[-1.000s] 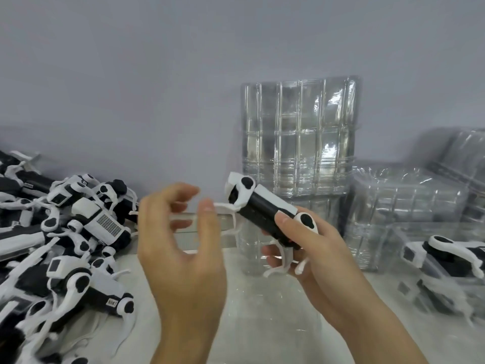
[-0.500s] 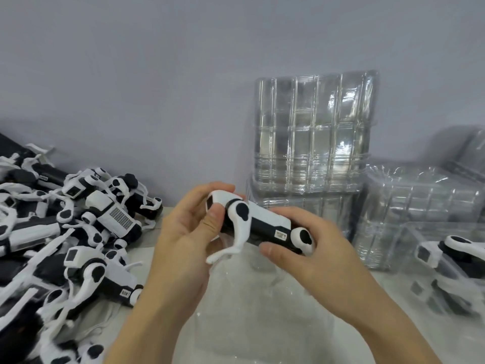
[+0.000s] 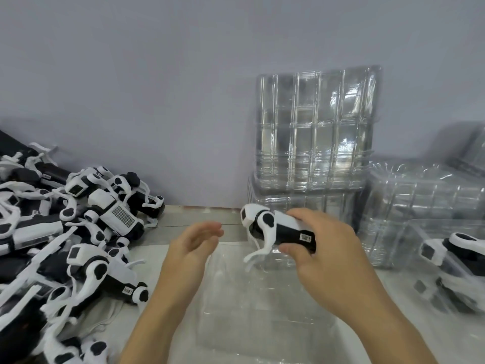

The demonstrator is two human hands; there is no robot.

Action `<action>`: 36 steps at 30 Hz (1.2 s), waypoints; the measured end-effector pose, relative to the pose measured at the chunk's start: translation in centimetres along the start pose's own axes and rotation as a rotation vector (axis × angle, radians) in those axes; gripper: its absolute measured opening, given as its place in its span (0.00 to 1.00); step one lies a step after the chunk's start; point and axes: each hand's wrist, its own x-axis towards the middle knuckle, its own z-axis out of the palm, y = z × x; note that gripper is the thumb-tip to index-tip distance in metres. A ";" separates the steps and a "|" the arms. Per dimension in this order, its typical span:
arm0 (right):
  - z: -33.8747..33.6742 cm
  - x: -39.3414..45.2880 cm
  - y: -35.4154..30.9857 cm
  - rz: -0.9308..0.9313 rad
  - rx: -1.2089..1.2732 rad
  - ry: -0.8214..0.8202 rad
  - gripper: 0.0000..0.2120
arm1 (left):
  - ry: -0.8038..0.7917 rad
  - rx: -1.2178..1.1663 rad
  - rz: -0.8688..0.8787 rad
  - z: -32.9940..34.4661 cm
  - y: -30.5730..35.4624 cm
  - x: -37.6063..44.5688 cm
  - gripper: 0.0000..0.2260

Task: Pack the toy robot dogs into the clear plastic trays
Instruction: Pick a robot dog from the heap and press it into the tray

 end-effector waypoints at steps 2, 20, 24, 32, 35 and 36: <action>0.2 -0.1 -0.2 -0.015 -0.078 -0.049 0.14 | -0.057 0.044 -0.066 0.1 -1.3 0.2 0.13; 3.4 -0.8 0.1 0.026 -0.144 -0.230 0.14 | -0.051 -0.200 -0.272 1.8 -1.9 0.3 0.14; 3.6 -0.7 0.4 0.030 -0.145 -0.246 0.09 | -0.046 -0.238 -0.299 1.9 -1.9 0.3 0.15; 3.7 -1.0 0.5 0.048 -0.115 -0.227 0.13 | -0.145 -0.183 -0.322 1.9 -2.4 0.4 0.06; 3.9 -1.0 0.3 0.037 -0.112 -0.196 0.11 | -0.148 -0.162 -0.320 1.9 -2.5 0.5 0.06; 4.0 -1.0 0.2 0.033 -0.111 -0.188 0.11 | -0.147 -0.164 -0.318 1.9 -2.5 0.5 0.06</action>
